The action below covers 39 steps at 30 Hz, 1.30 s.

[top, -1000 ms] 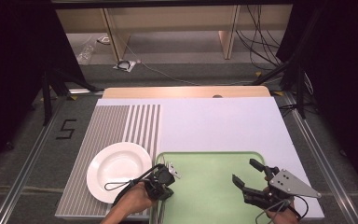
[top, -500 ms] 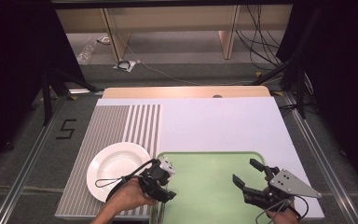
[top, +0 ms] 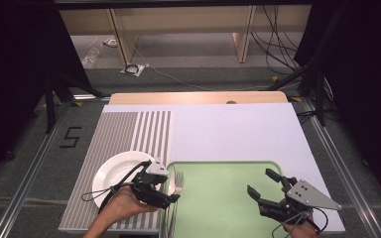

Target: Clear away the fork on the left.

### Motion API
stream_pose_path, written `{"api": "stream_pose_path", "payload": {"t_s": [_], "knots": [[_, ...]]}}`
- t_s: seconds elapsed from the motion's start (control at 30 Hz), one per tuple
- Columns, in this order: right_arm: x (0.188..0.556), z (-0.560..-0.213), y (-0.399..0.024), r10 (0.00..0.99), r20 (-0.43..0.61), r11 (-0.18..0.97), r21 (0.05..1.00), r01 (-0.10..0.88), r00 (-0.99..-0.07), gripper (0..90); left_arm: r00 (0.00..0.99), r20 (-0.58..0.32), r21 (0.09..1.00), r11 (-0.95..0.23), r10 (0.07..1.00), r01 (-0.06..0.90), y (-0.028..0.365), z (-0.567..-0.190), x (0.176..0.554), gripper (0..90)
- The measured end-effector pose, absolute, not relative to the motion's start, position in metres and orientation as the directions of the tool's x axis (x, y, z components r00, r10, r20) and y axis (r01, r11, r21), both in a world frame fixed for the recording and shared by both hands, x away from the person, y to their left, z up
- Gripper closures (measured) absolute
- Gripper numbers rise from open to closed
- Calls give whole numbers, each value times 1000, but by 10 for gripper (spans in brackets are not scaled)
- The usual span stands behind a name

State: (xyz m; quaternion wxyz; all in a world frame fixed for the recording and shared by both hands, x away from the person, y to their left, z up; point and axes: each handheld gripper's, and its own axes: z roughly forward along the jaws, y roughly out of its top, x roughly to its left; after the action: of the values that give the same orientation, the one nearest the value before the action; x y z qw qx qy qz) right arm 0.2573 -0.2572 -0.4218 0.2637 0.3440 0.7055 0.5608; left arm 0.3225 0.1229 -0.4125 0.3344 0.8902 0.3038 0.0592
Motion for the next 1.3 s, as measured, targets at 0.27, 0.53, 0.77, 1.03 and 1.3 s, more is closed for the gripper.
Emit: {"api": "stream_pose_path", "payload": {"t_s": [0.27,0.53,0.77,1.03,1.3], "knots": [[257,-422,-257,780,7,137,974,183,-625,232,748,-111,670,-507,654,543,141,-406,320,228],[257,-422,-257,781,8,137,973,184,-624,232,686,-125,709,-419,717,568,159,-399,320,200],[257,-421,-258,782,9,137,973,187,-623,232,606,-157,715,-333,780,614,180,-398,320,192],[257,-421,-257,781,9,138,973,187,-624,232,555,-183,720,-274,812,638,198,-400,320,185],[257,-421,-258,781,9,138,973,187,-624,232,499,-198,724,-217,844,654,214,-401,318,180]]}}
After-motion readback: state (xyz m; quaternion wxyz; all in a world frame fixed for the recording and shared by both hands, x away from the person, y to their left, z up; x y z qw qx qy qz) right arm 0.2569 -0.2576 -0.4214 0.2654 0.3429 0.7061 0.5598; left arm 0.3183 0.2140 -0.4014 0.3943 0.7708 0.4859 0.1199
